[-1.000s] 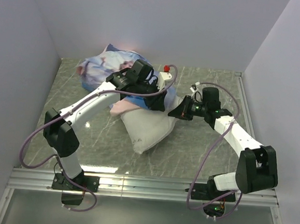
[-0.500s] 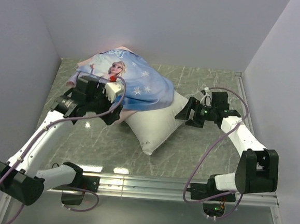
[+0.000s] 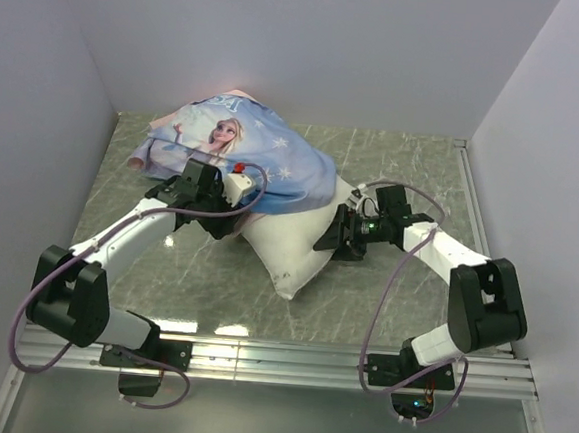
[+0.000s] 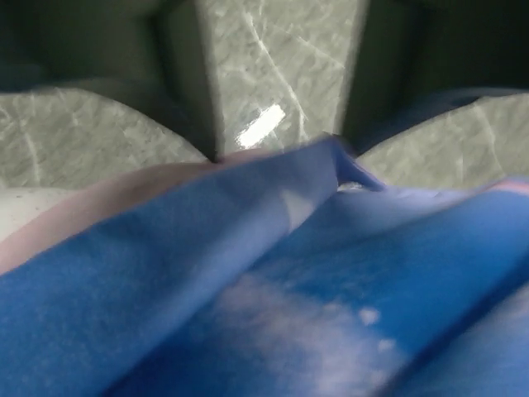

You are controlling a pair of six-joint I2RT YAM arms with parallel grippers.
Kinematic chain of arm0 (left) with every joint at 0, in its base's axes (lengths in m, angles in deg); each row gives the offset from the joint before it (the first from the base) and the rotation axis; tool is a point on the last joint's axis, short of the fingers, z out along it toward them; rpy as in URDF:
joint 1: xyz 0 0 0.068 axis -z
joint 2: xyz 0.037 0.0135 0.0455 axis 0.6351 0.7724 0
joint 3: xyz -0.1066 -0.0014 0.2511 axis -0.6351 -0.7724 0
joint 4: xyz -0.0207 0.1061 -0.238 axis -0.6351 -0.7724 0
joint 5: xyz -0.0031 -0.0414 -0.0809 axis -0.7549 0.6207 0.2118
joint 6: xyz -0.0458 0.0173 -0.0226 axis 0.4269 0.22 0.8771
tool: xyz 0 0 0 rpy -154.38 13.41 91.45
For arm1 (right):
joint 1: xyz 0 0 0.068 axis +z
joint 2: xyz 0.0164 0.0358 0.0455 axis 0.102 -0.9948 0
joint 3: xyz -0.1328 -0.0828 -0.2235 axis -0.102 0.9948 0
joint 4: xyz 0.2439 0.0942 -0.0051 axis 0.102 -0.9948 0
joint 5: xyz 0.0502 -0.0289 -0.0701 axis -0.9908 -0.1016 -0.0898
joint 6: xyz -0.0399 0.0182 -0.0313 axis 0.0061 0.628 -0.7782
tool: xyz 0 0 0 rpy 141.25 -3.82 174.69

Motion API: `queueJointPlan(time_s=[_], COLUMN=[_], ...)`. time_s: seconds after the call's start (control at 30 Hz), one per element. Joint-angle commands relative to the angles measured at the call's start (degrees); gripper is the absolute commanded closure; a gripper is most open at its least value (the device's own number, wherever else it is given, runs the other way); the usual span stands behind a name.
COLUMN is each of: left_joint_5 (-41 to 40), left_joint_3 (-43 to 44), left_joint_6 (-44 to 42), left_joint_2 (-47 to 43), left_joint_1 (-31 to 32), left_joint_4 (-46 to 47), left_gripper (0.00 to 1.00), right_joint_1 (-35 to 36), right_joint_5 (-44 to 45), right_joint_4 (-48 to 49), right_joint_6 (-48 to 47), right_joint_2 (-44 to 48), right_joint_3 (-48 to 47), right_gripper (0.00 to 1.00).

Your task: Put the pillow into the pillowcase

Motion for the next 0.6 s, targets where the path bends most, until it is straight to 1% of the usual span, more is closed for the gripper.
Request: queueJointPlan(time_s=[0.0, 0.03, 0.07, 0.1, 0.13, 0.17, 0.2, 0.23, 0.27, 0.3, 0.33, 0.37, 0.4, 0.43, 0.47, 0.5, 0.53, 0.57], left_joint_5=[5.6, 6.9, 8.8, 13.6, 15.5, 16.5, 18.9, 20.2, 21.5, 23.2, 26.4, 27.5, 27.5, 23.4, 20.1, 17.3, 14.6, 11.8], left_joint_3=[0.7, 1.0, 1.6, 3.0, 3.9, 4.9, 7.6, 9.0, 10.4, 13.2, 14.4, 15.6, 15.5, 15.1, 14.3, 12.0, 10.7, 8.5], left_joint_6=[-2.6, -3.2, -5.0, -6.1, -6.8, -7.5, -7.7, -7.4, -6.4, -6.2, -6.0, -5.5, -4.1, -1.7, 1.0, 5.4, 7.1, 8.8], left_joint_2=[2.0, 2.6, 2.8, 2.2, 1.4, -0.2, -0.7, -0.9, -0.4, 0.2, 0.8, 1.5, 1.2, 0.4, -2.3, -3.8, -5.4, -8.1], left_joint_1=[0.5, 1.0, 1.6, 3.2, 4.6, 6.7, 11.5, 13.9, 15.9, 19.6, 20.9, 21.9, 22.7, 22.6, 22.0, 19.4, 17.2, 11.9], left_joint_4=[2.4, -0.9, -3.0, -5.1, -9.0, -10.8, -13.1, -15.8, -17.4, -18.8, -19.8, -20.8, -19.8, -17.4, -14.8, -10.2, -8.3, -6.4], left_gripper=[0.45, 0.56, 0.75, 0.83, 0.9, 1.0, 1.0, 1.0, 1.0, 1.0, 1.0, 1.0, 1.0, 0.98, 0.76, 0.62, 0.45, 0.28], right_joint_1=[0.0, 0.0, 0.0, 0.1, 0.1, 0.1, 0.1, 0.2, 0.2, 0.3, 0.4, 0.2, 0.2, 0.0, 0.0, -0.5, -0.6, -0.7], right_joint_5=[-1.4, -2.7, -3.6, -4.4, -5.0, -5.5, -5.7, -5.6, -5.9, -6.0, -5.8, -5.4, -5.0, -5.1, -5.1, -4.7, -4.5, -4.6], right_joint_4=[8.6, 10.4, 15.1, 17.8, 20.3, 25.9, 29.0, 31.6, 37.6, 40.1, 41.7, 43.5, 43.5, 43.0, 41.4, 40.7, 40.3, 38.9], right_joint_6=[5.6, 7.3, 9.3, 14.0, 16.5, 19.0, 24.2, 26.9, 29.9, 35.3, 36.8, 38.0, 38.9, 38.7, 38.2, 37.4, 37.3, 36.7], right_joint_2=[-3.0, -3.7, -3.9, -3.9, -3.8, -3.2, -2.9, -2.7, -2.3, -2.3, -2.1, -1.6, -1.5, -1.5, -1.1, -0.9, -0.2, 0.0], right_joint_3=[-1.5, -1.2, -0.8, 0.4, 1.2, 1.8, 3.0, 3.6, 4.2, 5.2, 5.2, 5.1, 4.5, 4.0, 3.5, 3.2, 3.4, 3.4], right_gripper=[0.27, 0.36, 0.47, 0.61, 0.67, 0.74, 0.95, 1.0, 1.0, 1.0, 1.0, 1.0, 1.0, 1.0, 1.0, 1.0, 1.0, 1.0])
